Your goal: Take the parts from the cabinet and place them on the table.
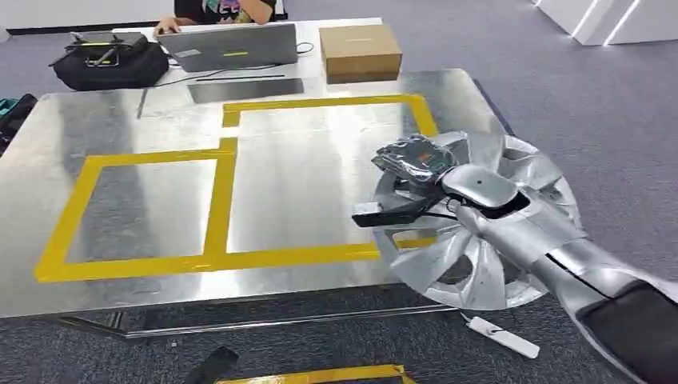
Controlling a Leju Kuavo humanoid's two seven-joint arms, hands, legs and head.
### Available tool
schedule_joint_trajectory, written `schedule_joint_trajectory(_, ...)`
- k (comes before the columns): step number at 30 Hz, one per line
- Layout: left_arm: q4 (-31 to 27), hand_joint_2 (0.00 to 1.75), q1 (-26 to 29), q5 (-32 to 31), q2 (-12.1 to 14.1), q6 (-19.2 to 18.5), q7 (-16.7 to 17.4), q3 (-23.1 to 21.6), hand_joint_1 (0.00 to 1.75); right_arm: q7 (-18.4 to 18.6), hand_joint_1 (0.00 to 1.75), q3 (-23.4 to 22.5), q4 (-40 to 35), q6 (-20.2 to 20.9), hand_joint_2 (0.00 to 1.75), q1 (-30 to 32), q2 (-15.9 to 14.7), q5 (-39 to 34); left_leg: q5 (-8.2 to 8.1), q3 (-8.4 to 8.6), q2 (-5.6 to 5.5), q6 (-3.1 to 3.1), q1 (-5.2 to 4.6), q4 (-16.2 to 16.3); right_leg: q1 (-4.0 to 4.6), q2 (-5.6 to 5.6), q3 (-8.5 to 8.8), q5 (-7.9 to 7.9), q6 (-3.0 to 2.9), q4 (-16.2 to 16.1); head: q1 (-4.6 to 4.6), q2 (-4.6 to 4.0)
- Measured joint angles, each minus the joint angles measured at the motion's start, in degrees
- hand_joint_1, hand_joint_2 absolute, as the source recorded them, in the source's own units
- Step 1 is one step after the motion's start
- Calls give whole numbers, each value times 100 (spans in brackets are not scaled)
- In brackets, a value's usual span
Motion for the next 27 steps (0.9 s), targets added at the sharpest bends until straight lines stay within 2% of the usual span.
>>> schedule_joint_trajectory(3, 0, 175, 28, -37, 20, -2, -15, 0, 0, 578, 175, -43, 429, -556, 175, -51, -52, 327, 0, 0, 1, 0, -2, 1, -1, 1, -1, 0, 0, -1, 7, 0)
schedule_joint_trajectory(5, 0, 175, 48, -37, 46, 4, -17, 0, 0, 773, 175, -134, 603, -850, 175, -84, -129, 476, -1, 0, 2, 0, -3, 1, -2, 4, -2, 0, 0, -1, 7, 0)
schedule_joint_trajectory(10, 0, 175, 71, -39, 118, 4, -33, 0, 0, 489, 175, -378, 786, -1591, 175, -169, -389, 614, -2, 0, 4, 1, -5, 1, -4, 10, -5, 1, 1, -2, 2, 0)
schedule_joint_trajectory(17, 0, 175, 70, -79, 149, 0, -35, 0, 0, 404, 175, -619, 817, -1787, 175, -255, -498, 739, 0, 2, 5, 1, -4, 1, -3, 11, -5, 7, 3, -2, 4, 0)
schedule_joint_trajectory(27, 0, 175, 71, -94, 184, -28, -50, 0, 0, 594, 175, -1189, 644, -1920, 175, -393, -555, 1246, 1, 1, 6, 1, -5, 1, -3, 11, -4, 9, 2, -2, 4, 0)
